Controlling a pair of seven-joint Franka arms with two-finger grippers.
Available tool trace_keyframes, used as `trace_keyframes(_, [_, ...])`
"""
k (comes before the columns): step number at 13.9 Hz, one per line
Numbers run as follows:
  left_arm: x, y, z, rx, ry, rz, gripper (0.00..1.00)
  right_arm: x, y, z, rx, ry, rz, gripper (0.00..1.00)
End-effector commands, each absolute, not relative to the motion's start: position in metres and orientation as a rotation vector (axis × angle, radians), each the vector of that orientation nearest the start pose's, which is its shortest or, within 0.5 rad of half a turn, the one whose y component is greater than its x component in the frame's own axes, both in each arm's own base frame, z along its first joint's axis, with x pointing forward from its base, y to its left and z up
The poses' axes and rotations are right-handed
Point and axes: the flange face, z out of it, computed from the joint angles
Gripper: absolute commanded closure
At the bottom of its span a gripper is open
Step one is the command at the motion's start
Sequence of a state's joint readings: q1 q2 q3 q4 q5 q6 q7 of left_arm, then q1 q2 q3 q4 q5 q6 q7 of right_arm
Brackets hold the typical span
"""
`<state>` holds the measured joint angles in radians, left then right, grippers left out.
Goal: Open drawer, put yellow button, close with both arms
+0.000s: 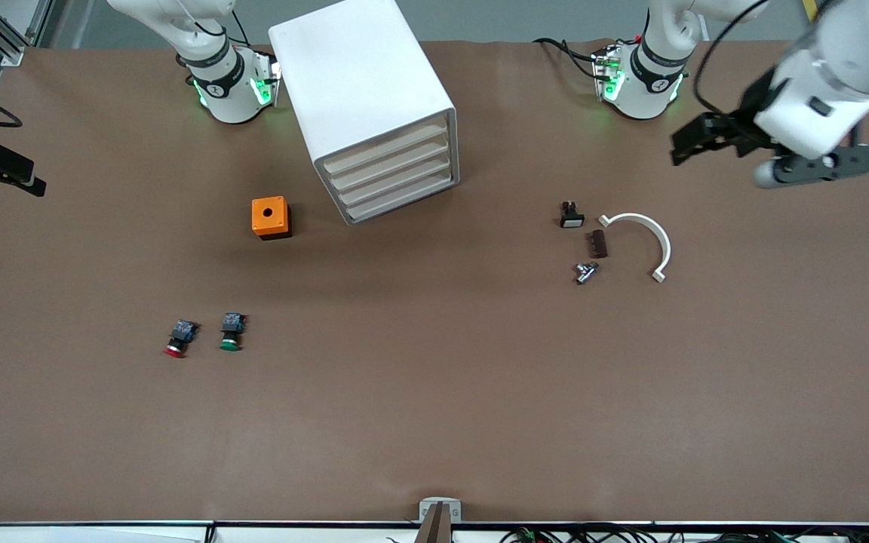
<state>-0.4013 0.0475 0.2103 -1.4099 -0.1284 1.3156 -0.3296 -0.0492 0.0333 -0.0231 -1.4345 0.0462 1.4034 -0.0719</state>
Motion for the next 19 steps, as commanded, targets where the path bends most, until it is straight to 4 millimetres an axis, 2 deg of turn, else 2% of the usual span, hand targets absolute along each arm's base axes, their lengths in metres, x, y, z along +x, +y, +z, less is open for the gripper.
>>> trace_keyframes(1, [0.515, -0.076, 0.658, -3.206, -0.089, 0.25, 0.0, 0.528, -0.031, 0.655, -3.105, -0.017, 0.08, 0.0])
trace_keyframes(3, [0.513, -0.034, 0.657, -3.227, -0.029, 0.238, 0.0, 0.522, -0.032, 0.655, -3.105, -0.01, 0.061, 0.0])
trace_keyframes(4, [0.514, -0.019, 0.651, -3.235, 0.001, 0.227, 0.0, 0.516, -0.031, 0.654, -3.106, -0.007, 0.037, 0.0])
trace_keyframes(7, [0.514, 0.009, 0.638, -3.248, 0.02, 0.203, 0.0, 0.51, -0.029, 0.654, -3.104, -0.009, 0.02, 0.0])
trace_keyframes(8, [0.512, 0.018, 0.639, -3.252, 0.033, 0.182, 0.0, 0.508, -0.034, 0.656, -3.101, 0.005, 0.017, 0.0])
trace_keyframes(9, [0.513, 0.018, 0.636, -3.248, 0.041, 0.172, 0.0, 0.507, -0.034, 0.657, -3.1, 0.005, 0.017, 0.0])
trace_keyframes(14, [0.524, -0.017, 0.635, -3.21, 0.139, 0.093, 0.0, 0.505, -0.032, 0.657, -3.1, 0.0, 0.008, 0.0])
trace_keyframes(17, [0.527, -0.039, 0.645, -3.133, 0.204, 0.012, 0.0, 0.506, -0.035, 0.659, -3.098, 0.01, -0.004, 0.0])
trace_keyframes(19, [0.528, -0.04, 0.653, -3.133, 0.207, -0.024, 0.0, 0.505, -0.038, 0.658, -3.093, 0.021, 0.0, 0.0])
